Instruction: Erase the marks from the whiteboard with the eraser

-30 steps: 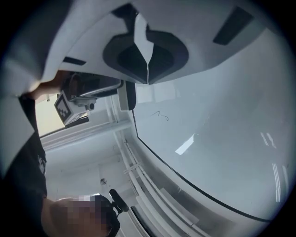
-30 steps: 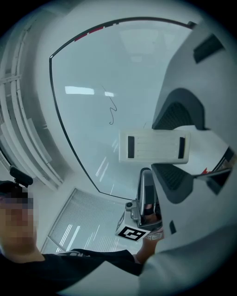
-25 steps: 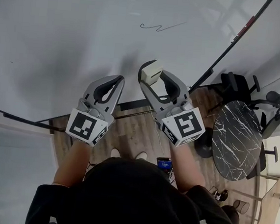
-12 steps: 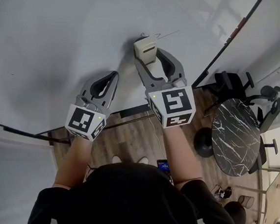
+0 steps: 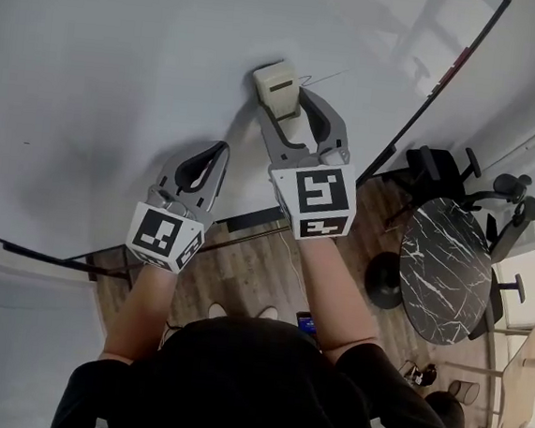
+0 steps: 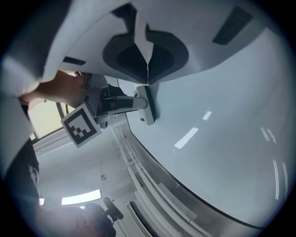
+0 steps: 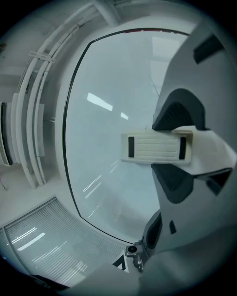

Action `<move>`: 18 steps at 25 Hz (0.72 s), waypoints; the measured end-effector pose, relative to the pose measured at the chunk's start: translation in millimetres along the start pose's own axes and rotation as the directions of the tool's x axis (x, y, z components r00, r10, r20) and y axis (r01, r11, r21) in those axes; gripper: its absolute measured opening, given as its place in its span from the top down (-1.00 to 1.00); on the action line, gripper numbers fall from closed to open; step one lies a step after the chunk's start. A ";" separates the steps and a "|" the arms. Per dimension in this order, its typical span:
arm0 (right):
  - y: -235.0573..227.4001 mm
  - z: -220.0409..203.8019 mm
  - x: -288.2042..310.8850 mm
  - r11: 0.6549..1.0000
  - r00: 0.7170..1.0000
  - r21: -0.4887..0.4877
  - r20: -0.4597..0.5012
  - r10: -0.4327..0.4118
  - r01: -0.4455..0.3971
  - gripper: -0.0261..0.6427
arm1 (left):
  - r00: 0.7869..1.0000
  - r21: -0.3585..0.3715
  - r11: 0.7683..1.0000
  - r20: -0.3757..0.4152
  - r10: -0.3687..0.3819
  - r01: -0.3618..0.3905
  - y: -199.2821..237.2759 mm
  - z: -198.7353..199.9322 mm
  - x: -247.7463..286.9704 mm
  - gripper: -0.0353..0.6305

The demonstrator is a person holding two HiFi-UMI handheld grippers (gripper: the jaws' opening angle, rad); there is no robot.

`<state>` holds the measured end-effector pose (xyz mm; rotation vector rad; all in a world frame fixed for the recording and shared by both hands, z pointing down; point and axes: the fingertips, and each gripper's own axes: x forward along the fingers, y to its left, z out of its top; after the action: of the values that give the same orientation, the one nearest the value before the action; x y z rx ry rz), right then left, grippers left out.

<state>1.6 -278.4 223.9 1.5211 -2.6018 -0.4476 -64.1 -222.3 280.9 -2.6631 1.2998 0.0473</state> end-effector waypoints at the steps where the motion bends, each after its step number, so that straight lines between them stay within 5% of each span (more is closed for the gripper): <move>1: -0.3 -0.9 1.0 1.000 1.000 0.001 0.002 -0.002 0.002 0.25 | 1.000 0.000 1.000 0.001 0.000 0.000 0.0 -0.5 0.7 0.87; 12: -51.3 -13.2 -5.1 0.997 0.998 0.068 0.031 -0.048 0.045 0.25 | 1.000 0.020 1.000 0.008 -0.003 0.003 -4.6 2.6 20.9 0.87; 18: -104.3 -32.8 -16.8 0.984 0.989 0.102 0.015 -0.147 0.145 0.25 | 1.000 0.024 1.000 0.003 -0.014 0.014 -6.8 0.4 30.3 0.87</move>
<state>104.7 -318.5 225.3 1.7573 -2.5766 -0.3526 -40.0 -241.7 278.3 -2.6510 1.2722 0.0342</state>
